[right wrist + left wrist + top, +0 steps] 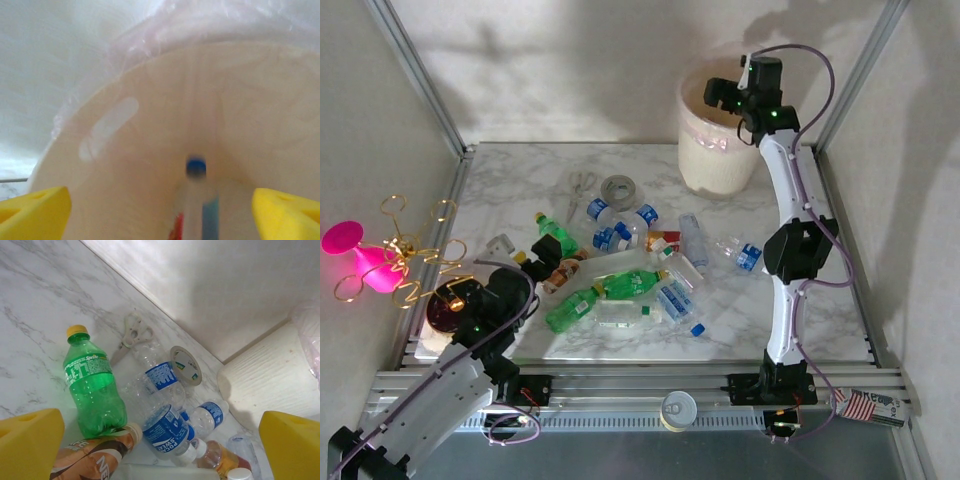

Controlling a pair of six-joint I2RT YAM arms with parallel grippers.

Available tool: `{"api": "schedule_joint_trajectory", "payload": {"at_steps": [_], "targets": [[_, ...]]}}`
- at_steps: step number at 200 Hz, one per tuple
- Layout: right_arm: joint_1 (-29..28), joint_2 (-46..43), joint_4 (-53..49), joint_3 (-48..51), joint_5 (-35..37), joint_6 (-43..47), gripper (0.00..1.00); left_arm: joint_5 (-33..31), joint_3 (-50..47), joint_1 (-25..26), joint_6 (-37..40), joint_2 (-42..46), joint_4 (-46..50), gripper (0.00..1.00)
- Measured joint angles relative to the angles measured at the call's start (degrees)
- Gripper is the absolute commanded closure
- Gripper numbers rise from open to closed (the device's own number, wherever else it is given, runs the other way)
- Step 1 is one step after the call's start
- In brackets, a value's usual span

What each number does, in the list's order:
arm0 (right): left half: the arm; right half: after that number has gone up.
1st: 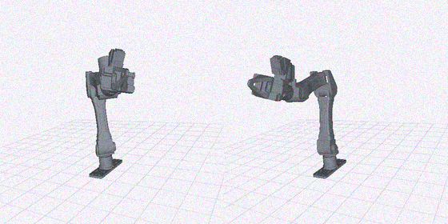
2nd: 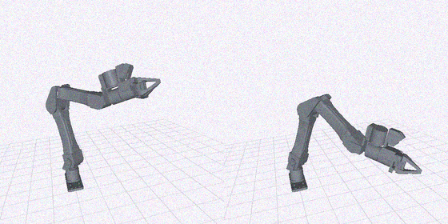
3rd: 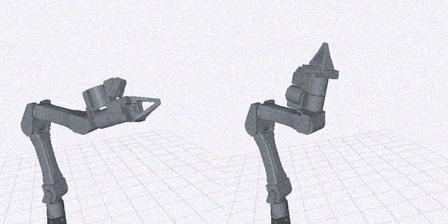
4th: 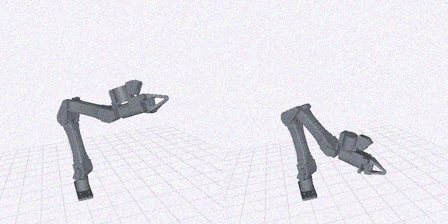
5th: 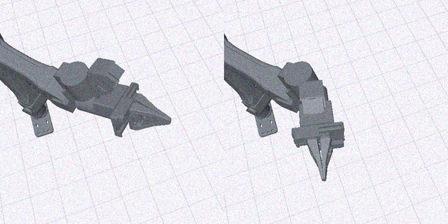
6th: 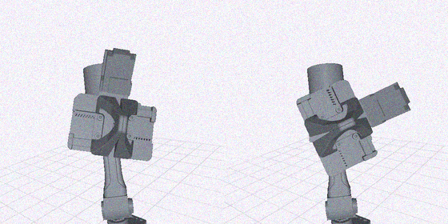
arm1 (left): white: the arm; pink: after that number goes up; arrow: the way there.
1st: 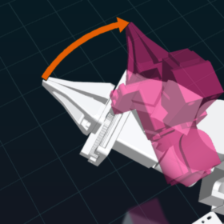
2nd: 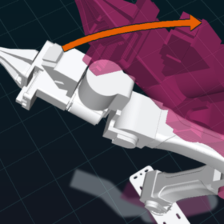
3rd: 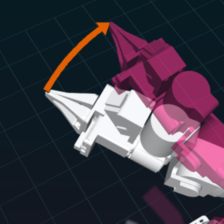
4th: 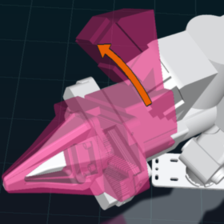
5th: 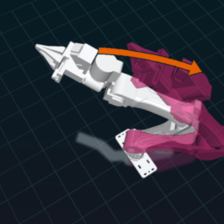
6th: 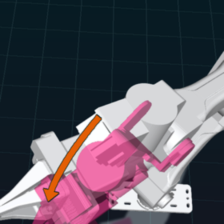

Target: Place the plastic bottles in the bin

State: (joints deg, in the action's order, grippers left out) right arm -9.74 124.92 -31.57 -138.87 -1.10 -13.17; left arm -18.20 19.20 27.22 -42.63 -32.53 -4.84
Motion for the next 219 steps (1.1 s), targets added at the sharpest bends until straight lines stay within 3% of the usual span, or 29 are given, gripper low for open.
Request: {"api": "schedule_joint_trajectory", "payload": {"at_steps": [42, 116, 173, 219], "targets": [[0.0, -8.9, 1.0, 6.8, -0.5, 0.1, 0.01, -1.4, -0.6, -0.2, -0.9, -1.0, -0.1, 0.00], [-2.8, -41.8, 14.0, 47.6, -6.2, -2.8, 0.01, -2.3, -0.6, -2.7, -1.1, -8.7, -1.4, 0.01], [-8.6, -58.3, 21.5, 81.0, -6.5, -8.0, 0.01, 0.9, 4.7, -5.4, -1.1, -23.1, -1.5, 0.00], [-10.1, -64.1, 23.8, 93.0, -6.0, -12.0, 0.01, 2.1, 15.9, -7.1, 0.7, -37.7, 0.5, 0.01]]}}
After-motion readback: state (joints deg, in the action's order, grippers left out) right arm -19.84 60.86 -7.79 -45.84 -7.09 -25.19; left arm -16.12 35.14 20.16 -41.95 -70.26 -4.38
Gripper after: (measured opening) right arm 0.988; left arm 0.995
